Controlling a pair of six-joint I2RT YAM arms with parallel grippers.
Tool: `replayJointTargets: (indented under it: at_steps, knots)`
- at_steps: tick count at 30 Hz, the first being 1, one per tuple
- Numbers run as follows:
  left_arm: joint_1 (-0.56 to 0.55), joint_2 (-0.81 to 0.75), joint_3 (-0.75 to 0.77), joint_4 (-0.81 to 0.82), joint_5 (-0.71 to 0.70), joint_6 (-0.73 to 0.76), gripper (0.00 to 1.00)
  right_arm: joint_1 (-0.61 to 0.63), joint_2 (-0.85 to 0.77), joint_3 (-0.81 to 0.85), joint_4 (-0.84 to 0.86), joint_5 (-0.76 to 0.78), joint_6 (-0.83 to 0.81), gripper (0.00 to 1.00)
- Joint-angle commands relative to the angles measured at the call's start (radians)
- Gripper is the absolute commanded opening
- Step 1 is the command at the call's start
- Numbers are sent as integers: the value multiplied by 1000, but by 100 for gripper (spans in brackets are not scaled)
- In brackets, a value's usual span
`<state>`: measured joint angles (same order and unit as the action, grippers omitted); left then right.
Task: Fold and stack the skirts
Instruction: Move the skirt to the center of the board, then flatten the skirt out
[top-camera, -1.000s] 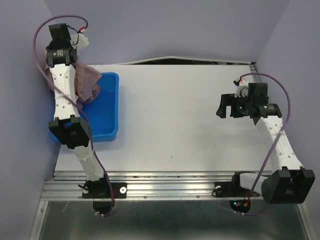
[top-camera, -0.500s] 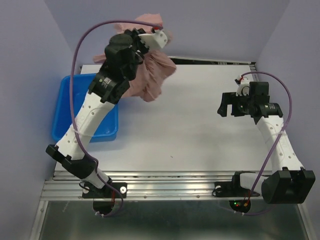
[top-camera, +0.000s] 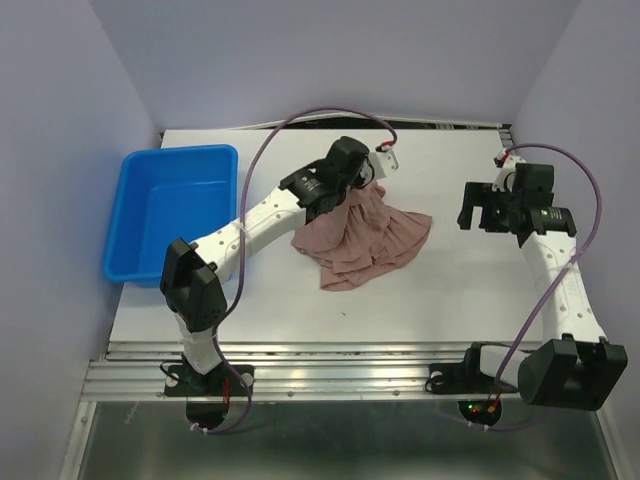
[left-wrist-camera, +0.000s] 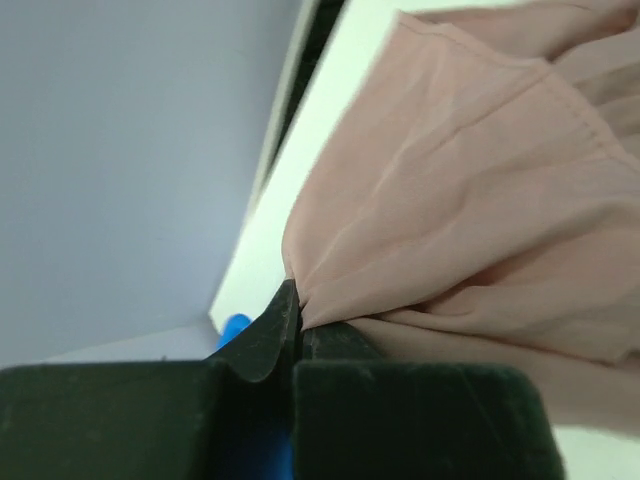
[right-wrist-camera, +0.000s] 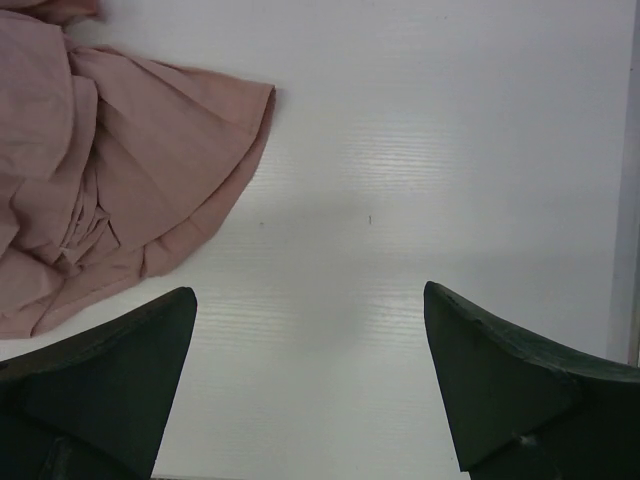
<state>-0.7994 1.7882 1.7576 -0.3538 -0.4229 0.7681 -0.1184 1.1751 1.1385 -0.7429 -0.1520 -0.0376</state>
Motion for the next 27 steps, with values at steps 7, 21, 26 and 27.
replayJointTargets:
  at_steps: [7, 21, 26, 27]
  knots:
    - [-176, -337, -211, -171, 559, -121, 99, -3, 34, 66, -47, -167, -93, 100]
    - [281, -363, -221, -218, 742, -371, 92, 81, 113, 124, -43, -423, -104, 100]
    - [434, -333, -351, -250, 698, -430, 81, 267, 190, 203, 13, -373, -97, 98]
    - [448, -328, -363, -254, 696, -435, 80, 307, 208, 222, 20, -357, -105, 98]
